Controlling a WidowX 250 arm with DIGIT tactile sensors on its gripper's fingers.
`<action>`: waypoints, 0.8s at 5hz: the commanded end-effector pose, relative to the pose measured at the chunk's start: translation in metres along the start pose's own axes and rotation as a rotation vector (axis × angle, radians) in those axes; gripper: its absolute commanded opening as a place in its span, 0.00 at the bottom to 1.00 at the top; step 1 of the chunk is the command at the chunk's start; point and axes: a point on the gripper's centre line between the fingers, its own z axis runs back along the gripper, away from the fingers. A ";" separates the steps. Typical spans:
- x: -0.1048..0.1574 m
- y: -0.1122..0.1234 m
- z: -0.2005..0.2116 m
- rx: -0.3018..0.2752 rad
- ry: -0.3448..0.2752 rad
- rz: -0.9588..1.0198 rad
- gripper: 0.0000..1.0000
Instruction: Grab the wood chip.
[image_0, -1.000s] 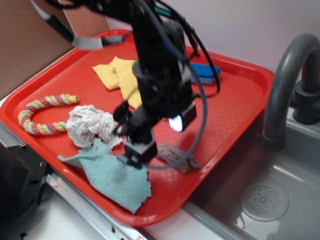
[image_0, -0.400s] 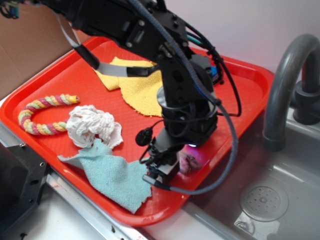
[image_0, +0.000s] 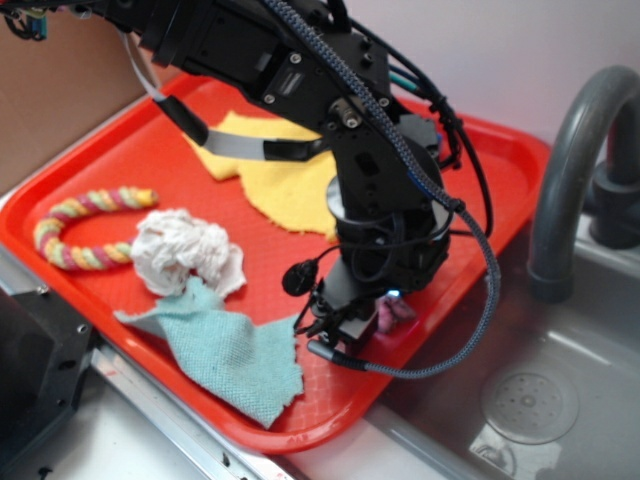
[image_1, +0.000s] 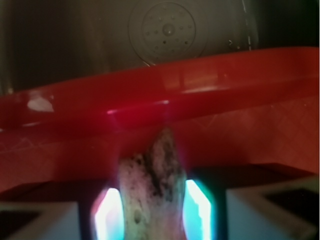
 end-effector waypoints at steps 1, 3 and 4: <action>-0.014 -0.007 0.008 0.020 -0.008 0.115 0.00; -0.067 0.026 0.101 0.131 -0.124 0.604 0.00; -0.101 0.033 0.146 0.133 -0.165 0.857 0.00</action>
